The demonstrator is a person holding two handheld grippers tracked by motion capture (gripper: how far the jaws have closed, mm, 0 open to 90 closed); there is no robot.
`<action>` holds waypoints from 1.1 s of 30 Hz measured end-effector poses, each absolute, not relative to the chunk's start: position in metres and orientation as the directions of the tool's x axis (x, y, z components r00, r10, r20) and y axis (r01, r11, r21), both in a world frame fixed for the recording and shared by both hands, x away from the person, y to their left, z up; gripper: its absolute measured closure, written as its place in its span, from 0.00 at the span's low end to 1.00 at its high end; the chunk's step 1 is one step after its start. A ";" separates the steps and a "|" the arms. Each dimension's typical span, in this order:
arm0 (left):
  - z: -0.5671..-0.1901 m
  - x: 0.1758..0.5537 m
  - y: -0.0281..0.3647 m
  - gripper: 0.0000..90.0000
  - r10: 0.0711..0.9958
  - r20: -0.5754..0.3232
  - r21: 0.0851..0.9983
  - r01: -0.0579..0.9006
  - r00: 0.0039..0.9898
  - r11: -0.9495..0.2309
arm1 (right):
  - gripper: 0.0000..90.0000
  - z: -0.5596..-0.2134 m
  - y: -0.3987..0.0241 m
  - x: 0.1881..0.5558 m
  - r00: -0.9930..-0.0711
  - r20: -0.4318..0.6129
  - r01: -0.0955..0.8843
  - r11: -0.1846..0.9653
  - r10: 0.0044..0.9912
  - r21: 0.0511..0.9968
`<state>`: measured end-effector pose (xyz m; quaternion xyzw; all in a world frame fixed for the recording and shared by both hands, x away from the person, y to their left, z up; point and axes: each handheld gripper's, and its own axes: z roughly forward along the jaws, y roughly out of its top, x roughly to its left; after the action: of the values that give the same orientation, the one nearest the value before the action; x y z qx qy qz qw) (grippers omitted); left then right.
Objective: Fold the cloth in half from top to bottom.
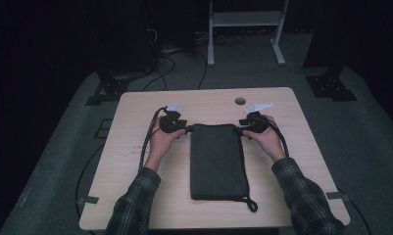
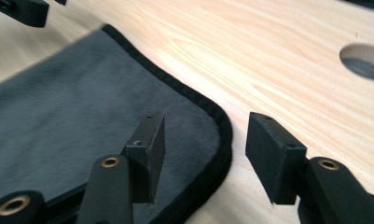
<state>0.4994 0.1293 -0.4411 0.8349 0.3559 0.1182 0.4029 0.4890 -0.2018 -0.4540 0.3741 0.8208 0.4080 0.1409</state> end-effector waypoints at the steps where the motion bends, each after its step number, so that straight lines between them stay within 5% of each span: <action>1: -0.443 0.502 0.128 0.55 0.695 -0.085 0.754 0.501 0.714 -0.424 | 0.51 -0.456 -0.202 0.492 -0.677 0.079 0.505 0.384 0.732 0.773; 16: -0.468 0.520 0.119 0.59 0.710 -0.071 0.693 0.547 0.701 -0.470 | 0.59 -0.481 -0.203 0.507 -0.665 0.069 0.517 0.391 0.744 0.762; 25: -0.466 0.515 0.110 0.91 0.691 -0.078 0.670 0.551 0.719 -0.497 | 0.87 -0.479 -0.197 0.503 -0.684 0.094 0.530 0.405 0.723 0.745; 33: -0.463 0.513 0.107 0.95 0.704 -0.066 0.659 0.561 0.707 -0.501 | 0.92 -0.476 -0.192 0.502 -0.671 0.084 0.546 0.413 0.737 0.729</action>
<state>0.5135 0.1067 -0.4633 0.8598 0.3677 0.1062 0.3381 0.5024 -0.1922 -0.4756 0.3859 0.8312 0.3800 0.1257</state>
